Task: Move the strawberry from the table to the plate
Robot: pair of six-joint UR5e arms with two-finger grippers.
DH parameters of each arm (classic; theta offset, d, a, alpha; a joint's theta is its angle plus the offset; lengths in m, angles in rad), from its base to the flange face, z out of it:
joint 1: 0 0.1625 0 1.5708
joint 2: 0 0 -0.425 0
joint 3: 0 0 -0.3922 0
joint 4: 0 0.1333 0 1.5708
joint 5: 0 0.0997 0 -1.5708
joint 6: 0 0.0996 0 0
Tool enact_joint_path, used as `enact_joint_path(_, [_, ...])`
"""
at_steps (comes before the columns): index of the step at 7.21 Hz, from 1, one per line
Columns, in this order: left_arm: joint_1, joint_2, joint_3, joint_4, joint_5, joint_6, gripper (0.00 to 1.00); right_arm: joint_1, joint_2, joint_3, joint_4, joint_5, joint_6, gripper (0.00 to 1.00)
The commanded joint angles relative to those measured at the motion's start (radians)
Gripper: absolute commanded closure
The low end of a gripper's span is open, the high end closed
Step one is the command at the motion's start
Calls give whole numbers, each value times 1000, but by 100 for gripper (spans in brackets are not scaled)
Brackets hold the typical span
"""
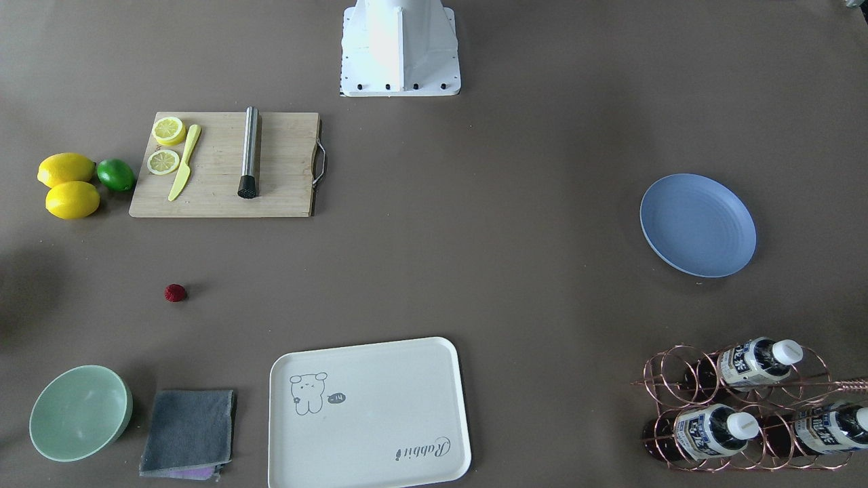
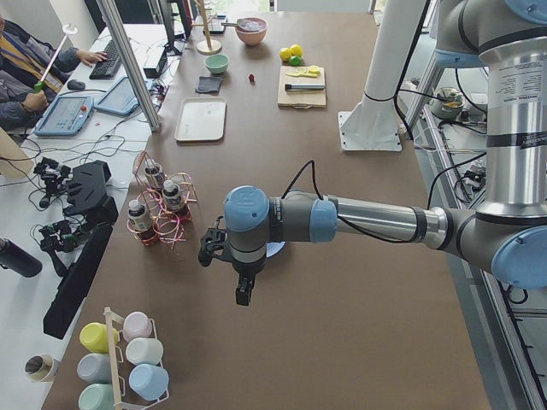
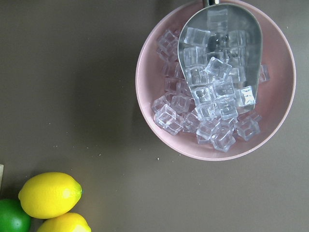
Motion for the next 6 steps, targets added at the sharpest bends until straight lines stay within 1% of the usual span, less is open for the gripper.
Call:
enact_joint_path(1, [3,3,0,-3,-3,0,3,0,-2,3,0,1,0,0])
enact_joint_path(3, [3,5,-2,-3,-5,0,2,0,-2,6,0,3,-2,0])
enact_joint_path(4, [4,25,-7,-9,-8,0,2,0,-1,4,0,4,-3,0])
enact_joint_path(6, [3,30,-39,-11,-8,-8,2,0,-4,6,0,4,-6,0])
